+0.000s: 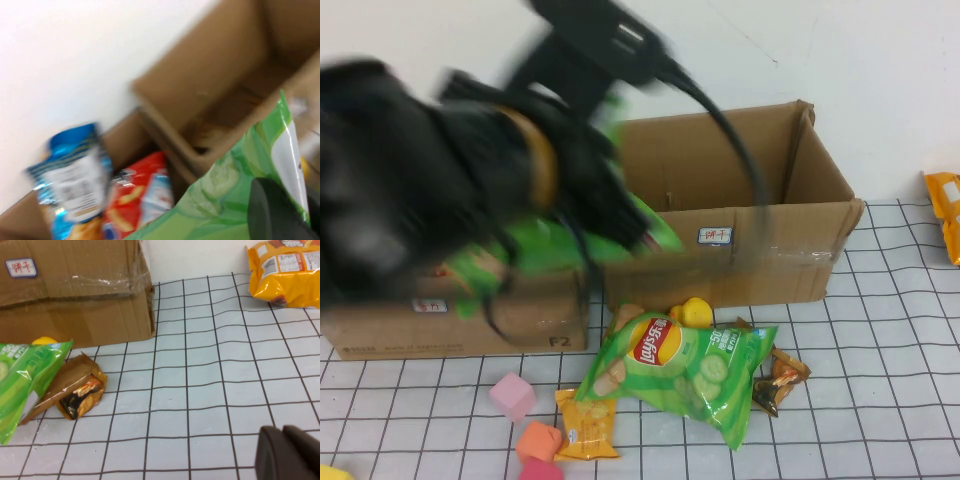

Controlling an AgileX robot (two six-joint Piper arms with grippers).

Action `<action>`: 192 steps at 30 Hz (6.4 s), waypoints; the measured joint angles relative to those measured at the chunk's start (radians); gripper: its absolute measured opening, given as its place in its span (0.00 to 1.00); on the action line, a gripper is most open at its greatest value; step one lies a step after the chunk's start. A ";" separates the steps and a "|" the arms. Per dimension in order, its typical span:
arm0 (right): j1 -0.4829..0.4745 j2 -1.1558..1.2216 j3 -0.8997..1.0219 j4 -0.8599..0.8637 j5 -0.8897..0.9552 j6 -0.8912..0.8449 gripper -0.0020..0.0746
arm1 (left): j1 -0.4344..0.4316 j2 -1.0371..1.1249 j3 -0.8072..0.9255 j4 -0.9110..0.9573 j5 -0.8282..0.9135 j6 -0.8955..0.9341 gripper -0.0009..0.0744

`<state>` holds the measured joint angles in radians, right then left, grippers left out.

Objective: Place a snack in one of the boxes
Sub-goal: Place the potato chip in the potato chip box, then pick up the biscuit

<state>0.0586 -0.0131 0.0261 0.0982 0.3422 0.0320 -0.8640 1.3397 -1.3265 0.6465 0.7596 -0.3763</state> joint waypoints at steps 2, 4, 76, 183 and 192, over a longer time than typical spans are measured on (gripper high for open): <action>0.000 0.000 0.000 0.002 0.000 0.000 0.02 | 0.087 -0.004 0.000 -0.013 -0.031 -0.015 0.02; 0.000 0.000 0.000 0.002 0.000 0.000 0.02 | 0.177 -0.004 0.000 -0.050 -0.075 -0.016 0.02; 0.000 0.000 0.002 0.727 -0.046 -0.017 0.02 | 0.777 -0.384 0.473 -0.973 -0.464 0.714 0.01; 0.384 2.027 -1.084 0.260 0.016 -0.786 0.32 | 0.779 -1.277 0.955 -0.961 -0.071 0.654 0.01; 0.384 1.811 -1.084 0.260 0.114 -0.718 0.08 | 0.779 -1.277 0.955 -0.961 -0.071 0.654 0.01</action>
<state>0.4428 1.7984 -1.0578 0.3580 0.4564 -0.6861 -0.0855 0.0623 -0.3714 -0.3146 0.6886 0.2775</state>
